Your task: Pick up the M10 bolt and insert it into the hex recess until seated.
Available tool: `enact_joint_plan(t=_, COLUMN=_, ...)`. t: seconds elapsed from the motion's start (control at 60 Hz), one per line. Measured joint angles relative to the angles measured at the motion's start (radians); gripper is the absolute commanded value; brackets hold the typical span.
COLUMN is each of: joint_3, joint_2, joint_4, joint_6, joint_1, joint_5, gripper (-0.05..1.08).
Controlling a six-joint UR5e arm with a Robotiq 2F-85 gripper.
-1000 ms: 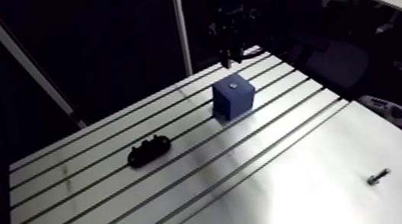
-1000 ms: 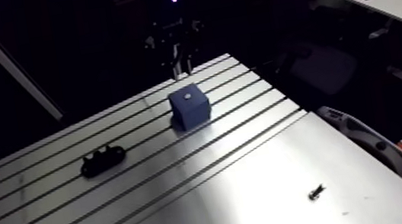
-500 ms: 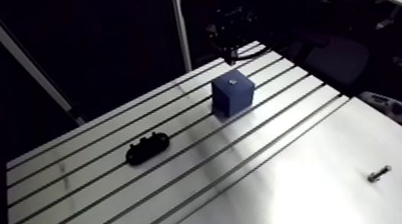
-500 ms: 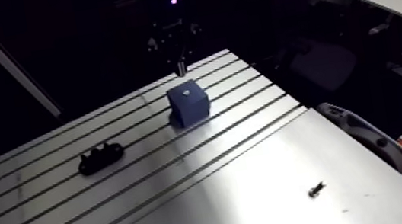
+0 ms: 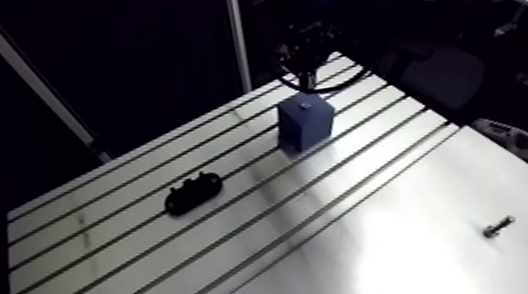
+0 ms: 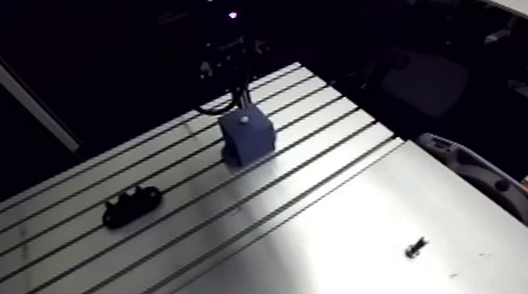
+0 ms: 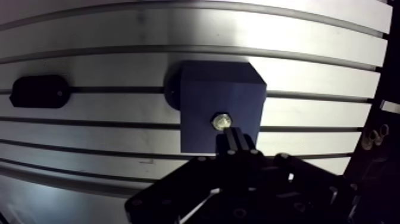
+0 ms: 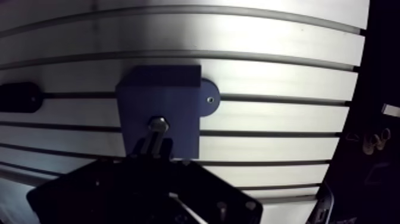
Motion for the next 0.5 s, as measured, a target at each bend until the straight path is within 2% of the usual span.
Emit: enact_joint_plan(t=0.5, joint_3=0.004, joint_2=0.014, joint_4=-0.010, joint_6=-0.002, joint_1=0.000, joint_5=-0.004, gripper=1.08)
